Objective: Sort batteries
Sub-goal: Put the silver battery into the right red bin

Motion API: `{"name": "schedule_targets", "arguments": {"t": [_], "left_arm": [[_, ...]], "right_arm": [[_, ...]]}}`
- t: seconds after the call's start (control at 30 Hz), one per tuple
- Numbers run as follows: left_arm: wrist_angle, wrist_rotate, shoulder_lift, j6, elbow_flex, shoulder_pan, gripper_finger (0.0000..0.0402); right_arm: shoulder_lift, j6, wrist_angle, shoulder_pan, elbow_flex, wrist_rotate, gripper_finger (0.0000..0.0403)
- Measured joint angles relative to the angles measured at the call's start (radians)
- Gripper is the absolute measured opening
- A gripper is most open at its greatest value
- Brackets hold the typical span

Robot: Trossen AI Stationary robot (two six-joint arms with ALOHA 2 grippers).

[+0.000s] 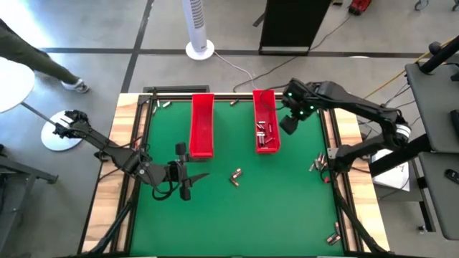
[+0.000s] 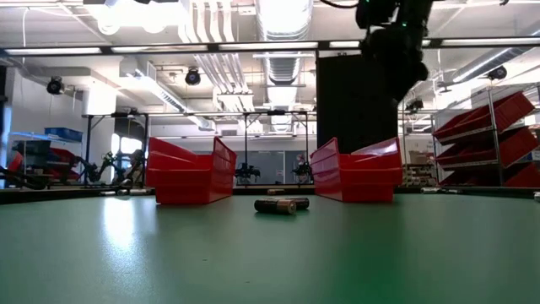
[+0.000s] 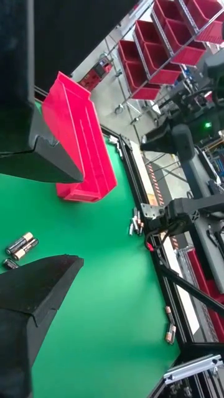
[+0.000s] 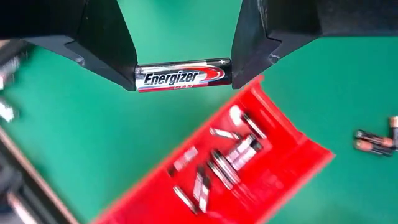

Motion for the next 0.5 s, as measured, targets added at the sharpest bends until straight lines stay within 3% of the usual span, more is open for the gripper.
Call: {"name": "schedule_targets", "arguments": {"t": [0.5], "left_arm": [[0.0, 0.0, 0.0, -0.003, 0.0, 0.0, 0.018]], "right_arm": [[0.228, -0.284, 0.202, 0.036, 0.031, -0.01, 0.0226]]}}
